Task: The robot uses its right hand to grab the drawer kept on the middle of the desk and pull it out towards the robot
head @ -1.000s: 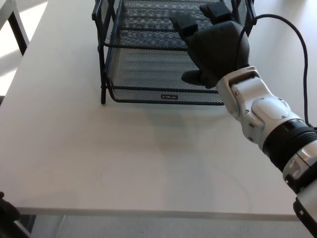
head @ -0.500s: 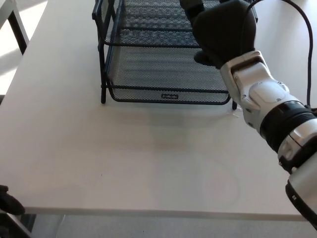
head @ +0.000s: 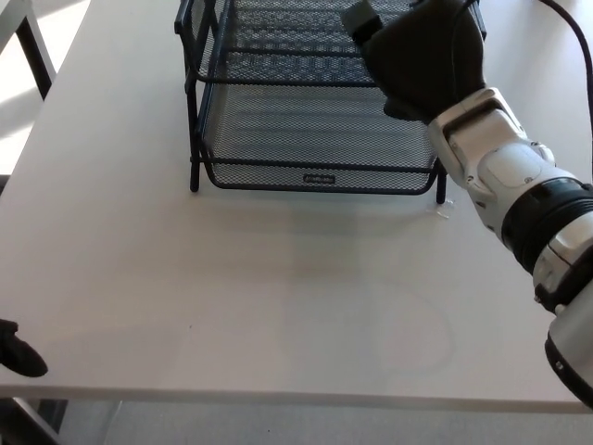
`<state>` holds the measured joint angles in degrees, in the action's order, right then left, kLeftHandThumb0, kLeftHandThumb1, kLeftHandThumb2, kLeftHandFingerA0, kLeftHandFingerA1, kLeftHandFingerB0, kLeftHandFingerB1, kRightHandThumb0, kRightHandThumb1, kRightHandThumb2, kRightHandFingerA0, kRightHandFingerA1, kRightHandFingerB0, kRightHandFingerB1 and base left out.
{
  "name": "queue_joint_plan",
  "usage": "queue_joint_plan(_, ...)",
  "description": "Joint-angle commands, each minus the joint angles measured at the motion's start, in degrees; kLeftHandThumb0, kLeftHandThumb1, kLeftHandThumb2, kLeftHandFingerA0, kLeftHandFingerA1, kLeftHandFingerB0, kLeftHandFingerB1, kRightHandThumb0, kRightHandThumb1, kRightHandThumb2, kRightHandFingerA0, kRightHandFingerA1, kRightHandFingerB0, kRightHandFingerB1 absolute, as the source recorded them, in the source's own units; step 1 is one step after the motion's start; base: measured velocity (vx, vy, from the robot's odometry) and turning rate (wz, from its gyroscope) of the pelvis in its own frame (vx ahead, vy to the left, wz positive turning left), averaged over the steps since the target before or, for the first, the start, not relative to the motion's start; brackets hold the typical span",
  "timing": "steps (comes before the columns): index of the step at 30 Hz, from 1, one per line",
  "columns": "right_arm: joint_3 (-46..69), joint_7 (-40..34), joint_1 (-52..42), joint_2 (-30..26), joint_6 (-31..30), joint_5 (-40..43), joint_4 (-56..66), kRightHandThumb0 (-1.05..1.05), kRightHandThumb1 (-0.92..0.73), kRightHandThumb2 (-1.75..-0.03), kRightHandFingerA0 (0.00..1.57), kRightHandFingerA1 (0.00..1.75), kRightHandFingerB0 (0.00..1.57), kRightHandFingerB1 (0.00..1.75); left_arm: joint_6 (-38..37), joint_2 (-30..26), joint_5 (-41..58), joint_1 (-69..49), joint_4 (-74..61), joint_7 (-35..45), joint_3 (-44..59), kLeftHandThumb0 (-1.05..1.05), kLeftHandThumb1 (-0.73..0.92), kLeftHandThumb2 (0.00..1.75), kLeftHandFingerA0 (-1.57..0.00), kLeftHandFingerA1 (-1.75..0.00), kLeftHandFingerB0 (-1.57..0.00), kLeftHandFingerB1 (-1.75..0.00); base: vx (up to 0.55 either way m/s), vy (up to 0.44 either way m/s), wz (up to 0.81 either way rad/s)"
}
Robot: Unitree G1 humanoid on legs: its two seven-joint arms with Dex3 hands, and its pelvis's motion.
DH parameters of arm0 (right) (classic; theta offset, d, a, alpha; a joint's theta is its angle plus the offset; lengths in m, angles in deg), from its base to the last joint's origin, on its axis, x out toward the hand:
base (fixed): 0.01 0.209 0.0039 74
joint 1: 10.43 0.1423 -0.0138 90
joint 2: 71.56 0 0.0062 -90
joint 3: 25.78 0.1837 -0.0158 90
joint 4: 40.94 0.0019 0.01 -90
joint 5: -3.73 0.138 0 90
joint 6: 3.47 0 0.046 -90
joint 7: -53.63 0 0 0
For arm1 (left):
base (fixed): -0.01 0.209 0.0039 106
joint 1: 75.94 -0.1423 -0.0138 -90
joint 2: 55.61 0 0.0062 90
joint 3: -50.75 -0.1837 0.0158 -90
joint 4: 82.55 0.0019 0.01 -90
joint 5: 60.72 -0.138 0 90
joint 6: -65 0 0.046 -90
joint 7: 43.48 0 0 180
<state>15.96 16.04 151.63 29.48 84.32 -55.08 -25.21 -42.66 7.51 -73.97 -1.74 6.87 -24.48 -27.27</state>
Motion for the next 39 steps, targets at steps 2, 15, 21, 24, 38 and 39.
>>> queue_joint_plan(2,-0.73,-2.64,2.22,-1.72,2.62,-0.75,0.13,-0.50,-0.50,-0.56,1.04,1.16,0.93,0.71,-0.37,-0.67,0.34,0.27,0.46,1.26,0.13,-0.29,0.58,0.57,-0.80,-0.85,-0.80,-0.58,0.00,0.000,0.00)
queue_joint_plan(15,1.75,-8.05,0.49,-1.82,9.24,1.29,1.12,-0.51,-0.53,-0.56,1.05,1.09,0.99,0.67,0.08,-0.14,0.77,-0.74,-0.15,1.79,0.49,-0.31,0.58,0.57,-0.79,-0.86,-0.79,-0.57,0.00,0.000,0.00)
queue_joint_plan(21,1.84,-9.81,-0.25,-1.72,8.64,0.98,1.31,-0.53,-0.52,-0.57,1.06,1.10,1.01,0.69,-0.21,-0.08,0.33,-0.81,0.05,1.40,0.38,-0.33,0.58,0.57,-0.80,-0.86,-0.78,-0.57,0.00,0.000,0.00)
queue_joint_plan(24,1.93,-11.32,-0.76,-1.76,8.85,0.95,1.57,-0.52,-0.51,-0.57,1.08,1.08,1.02,0.66,-0.46,0.10,0.24,-1.20,-0.03,1.16,0.42,-0.32,0.58,0.57,-0.80,-0.86,-0.79,-0.57,0.00,0.000,0.00)
queue_joint_plan(38,1.08,-19.80,-7.31,-5.28,8.36,-1.21,8.99,-0.54,-0.50,-0.57,1.08,1.15,1.02,0.66,-1.68,0.28,0.99,-1.56,1.23,1.11,0.73,-0.31,0.57,0.57,-0.80,-0.85,-0.79,-0.57,0.00,0.000,0.00)
queue_joint_plan(39,1.04,-20.31,-8.02,-5.88,8.59,-1.37,10.06,-0.55,-0.50,-0.57,1.07,1.18,1.02,0.66,-1.66,0.30,1.10,-1.55,1.22,1.16,0.76,-0.31,0.58,0.57,-0.79,-0.85,-0.79,-0.58,0.00,0.000,0.00)
